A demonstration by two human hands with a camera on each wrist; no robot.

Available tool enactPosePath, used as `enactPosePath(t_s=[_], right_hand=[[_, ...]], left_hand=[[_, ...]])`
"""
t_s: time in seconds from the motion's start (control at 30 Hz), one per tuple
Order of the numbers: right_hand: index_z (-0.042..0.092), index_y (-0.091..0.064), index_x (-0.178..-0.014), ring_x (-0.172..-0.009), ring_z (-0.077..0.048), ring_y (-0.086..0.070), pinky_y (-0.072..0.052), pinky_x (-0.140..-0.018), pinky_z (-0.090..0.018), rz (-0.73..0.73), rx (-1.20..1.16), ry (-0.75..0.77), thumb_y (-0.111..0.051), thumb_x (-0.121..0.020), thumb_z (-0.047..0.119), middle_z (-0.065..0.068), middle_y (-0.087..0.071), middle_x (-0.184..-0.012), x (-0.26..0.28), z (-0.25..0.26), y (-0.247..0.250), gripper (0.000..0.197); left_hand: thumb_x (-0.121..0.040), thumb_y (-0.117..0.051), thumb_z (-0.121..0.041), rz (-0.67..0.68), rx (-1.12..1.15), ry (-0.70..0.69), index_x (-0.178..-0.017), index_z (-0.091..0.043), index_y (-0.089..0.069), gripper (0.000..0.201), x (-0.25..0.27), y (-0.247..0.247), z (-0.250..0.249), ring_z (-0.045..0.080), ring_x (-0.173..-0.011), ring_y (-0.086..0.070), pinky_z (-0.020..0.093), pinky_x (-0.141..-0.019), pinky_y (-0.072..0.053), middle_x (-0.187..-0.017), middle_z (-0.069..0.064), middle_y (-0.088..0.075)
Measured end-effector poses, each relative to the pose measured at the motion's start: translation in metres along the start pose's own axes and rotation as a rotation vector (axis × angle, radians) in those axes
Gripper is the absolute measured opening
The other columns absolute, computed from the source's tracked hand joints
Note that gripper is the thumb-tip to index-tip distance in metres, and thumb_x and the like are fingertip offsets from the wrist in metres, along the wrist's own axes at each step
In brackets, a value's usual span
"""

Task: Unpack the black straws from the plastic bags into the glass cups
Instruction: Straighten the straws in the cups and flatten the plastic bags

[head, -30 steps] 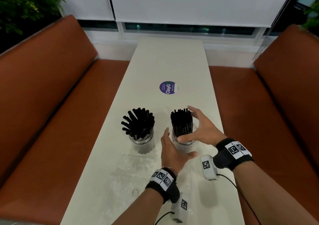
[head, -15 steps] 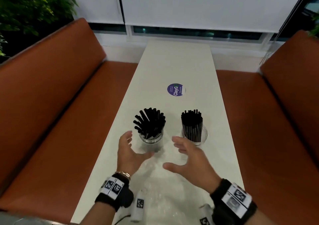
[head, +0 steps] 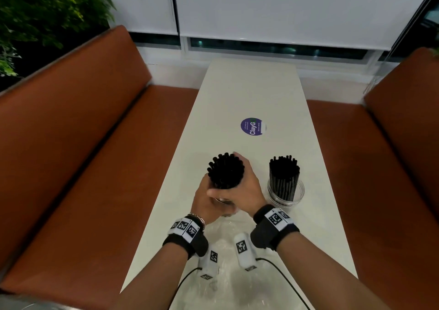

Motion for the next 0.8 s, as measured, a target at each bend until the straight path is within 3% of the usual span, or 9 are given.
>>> enactPosePath(t_s=[0.1,0.2,0.27,0.37,0.43,0.53,0.63,0.73,0.8], right_hand=[[0.037,-0.040,-0.148,-0.121,-0.006,-0.060,-0.048,-0.105,-0.023,-0.108,0.044,0.052,-0.101,-0.057,0.030,0.018,-0.061,-0.127,0.003,0.016,-0.011,0.109],[0.036,-0.041,-0.146,-0.125,-0.007,-0.056,-0.047,-0.106,-0.024,-0.267,0.104,0.114,-0.095,-0.063,0.033,0.013,-0.055,-0.138,0.006,0.024,-0.022,0.099],[0.033,-0.041,-0.146,-0.127,-0.008,-0.052,-0.046,-0.105,-0.023,-0.346,0.174,0.147,-0.092,-0.068,0.033,0.010,-0.050,-0.139,0.006,0.025,-0.027,0.093],[0.032,-0.044,-0.144,-0.126,-0.010,-0.048,-0.047,-0.101,-0.024,-0.407,0.325,0.203,-0.087,-0.074,0.040,0.008,-0.048,-0.138,0.005,0.028,-0.033,0.082],[0.030,-0.049,-0.141,-0.125,-0.013,-0.048,-0.052,-0.099,-0.028,-0.427,0.401,0.226,-0.083,-0.077,0.040,0.006,-0.050,-0.137,0.003,0.029,-0.035,0.074],[0.024,-0.058,-0.138,-0.123,-0.019,-0.051,-0.056,-0.099,-0.036,-0.455,0.500,0.243,-0.081,-0.079,0.037,0.001,-0.055,-0.137,-0.001,0.030,-0.037,0.065],[0.019,-0.062,-0.138,-0.120,-0.026,-0.055,-0.055,-0.102,-0.040,-0.474,0.604,0.234,-0.078,-0.082,0.036,-0.004,-0.058,-0.138,-0.005,0.032,-0.038,0.061],[0.016,-0.063,-0.138,-0.118,-0.029,-0.058,-0.053,-0.102,-0.042,-0.487,0.679,0.216,-0.077,-0.083,0.037,-0.006,-0.062,-0.137,-0.008,0.033,-0.039,0.061],[0.015,-0.063,-0.138,-0.117,-0.030,-0.059,-0.054,-0.101,-0.042,-0.494,0.699,0.206,-0.076,-0.083,0.038,-0.006,-0.063,-0.136,-0.009,0.033,-0.039,0.061]], left_hand=[[-0.053,-0.100,-0.026,-0.014,-0.027,-0.032,-0.140,-0.030,-0.048,0.101,-0.002,-0.009,0.007,0.002,-0.113,-0.069,0.024,-0.084,-0.063,-0.127,-0.017,-0.067],[-0.060,-0.093,-0.032,-0.032,-0.149,-0.012,-0.136,-0.027,-0.050,0.087,-0.002,-0.012,0.010,0.009,-0.107,-0.069,0.036,-0.090,-0.061,-0.124,-0.010,-0.067],[-0.071,-0.085,-0.040,-0.006,-0.222,-0.046,-0.129,-0.018,-0.056,0.069,-0.001,-0.010,0.010,0.016,-0.101,-0.064,0.034,-0.088,-0.056,-0.122,0.001,-0.067],[-0.099,-0.058,-0.047,0.014,0.125,-0.010,-0.136,-0.012,-0.061,0.051,0.005,-0.009,-0.005,0.024,-0.101,-0.068,0.033,-0.082,-0.059,-0.121,0.014,-0.068],[-0.096,-0.062,-0.042,-0.055,0.016,0.051,-0.139,-0.013,-0.058,0.053,0.008,-0.010,-0.006,0.021,-0.102,-0.066,0.027,-0.080,-0.059,-0.125,0.012,-0.068],[-0.097,-0.060,-0.046,-0.108,0.012,0.139,-0.121,-0.025,-0.059,0.031,0.010,-0.017,-0.012,0.019,-0.098,-0.067,0.028,-0.078,-0.055,-0.126,0.010,-0.070],[-0.092,-0.060,-0.054,-0.071,0.064,0.171,-0.117,-0.040,-0.046,0.032,0.010,-0.018,-0.020,0.017,-0.102,-0.066,0.026,-0.083,-0.053,-0.127,0.000,-0.066],[-0.102,-0.064,-0.034,-0.070,0.067,0.179,-0.130,-0.039,-0.040,0.037,0.011,-0.017,-0.022,0.005,-0.094,-0.061,0.008,-0.072,-0.044,-0.131,-0.005,-0.061],[-0.099,-0.067,-0.035,-0.066,-0.022,0.144,-0.144,-0.031,-0.038,0.054,0.013,-0.016,-0.027,0.008,-0.097,-0.059,0.013,-0.083,-0.046,-0.135,-0.004,-0.057]])
Point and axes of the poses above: each hand's wrist, its own x-axis away from the middle knuckle, its own y-axis out of the back of the hand, z = x × y, the point moved 1 cm from there along -x, towards the middle knuckle
